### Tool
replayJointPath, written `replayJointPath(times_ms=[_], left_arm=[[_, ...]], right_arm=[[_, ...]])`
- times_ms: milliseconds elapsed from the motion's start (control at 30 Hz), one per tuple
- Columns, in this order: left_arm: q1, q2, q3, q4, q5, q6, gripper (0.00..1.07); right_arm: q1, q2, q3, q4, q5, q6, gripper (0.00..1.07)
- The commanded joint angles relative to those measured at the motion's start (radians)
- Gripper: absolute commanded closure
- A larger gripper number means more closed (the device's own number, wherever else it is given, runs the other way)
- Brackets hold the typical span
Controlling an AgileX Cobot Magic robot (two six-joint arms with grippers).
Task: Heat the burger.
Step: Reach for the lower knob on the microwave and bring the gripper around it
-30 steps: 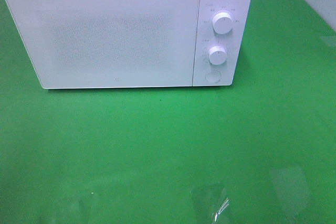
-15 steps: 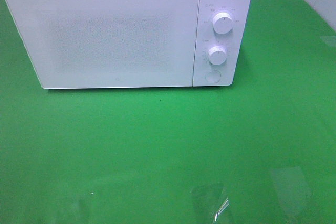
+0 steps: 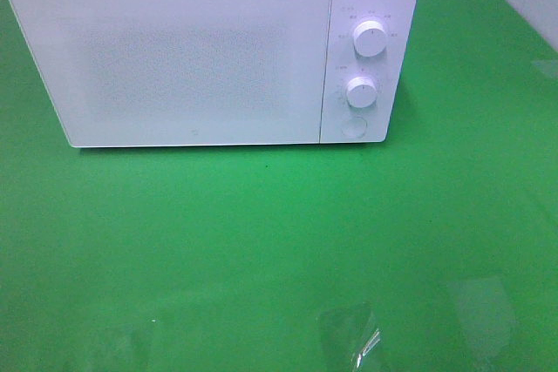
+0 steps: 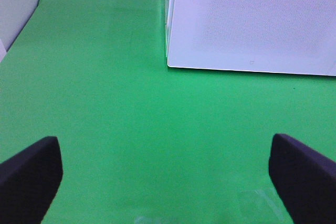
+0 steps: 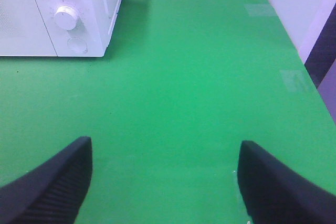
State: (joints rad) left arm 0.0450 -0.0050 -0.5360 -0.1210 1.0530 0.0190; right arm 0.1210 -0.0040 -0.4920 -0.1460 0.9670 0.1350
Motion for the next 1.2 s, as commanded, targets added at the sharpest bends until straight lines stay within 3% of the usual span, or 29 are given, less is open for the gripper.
replayJointPath(times_ms=[33, 967, 1200], left_arm=[[0.004, -0.022, 0.003, -0.009, -0.015, 0.003, 0.06], [0.004, -0.015, 0.003, -0.010, -0.015, 0.003, 0.06], [0.004, -0.015, 0.003, -0.010, -0.015, 0.003, 0.06]], right_arm=[[-0.007, -0.026, 0.001, -0.002, -0.005, -0.002, 0.35], [-0.007, -0.027, 0.000, -0.012, -0.007, -0.002, 0.35], [-0.007, 0.037, -0.027, -0.007, -0.110, -0.002, 0.33]])
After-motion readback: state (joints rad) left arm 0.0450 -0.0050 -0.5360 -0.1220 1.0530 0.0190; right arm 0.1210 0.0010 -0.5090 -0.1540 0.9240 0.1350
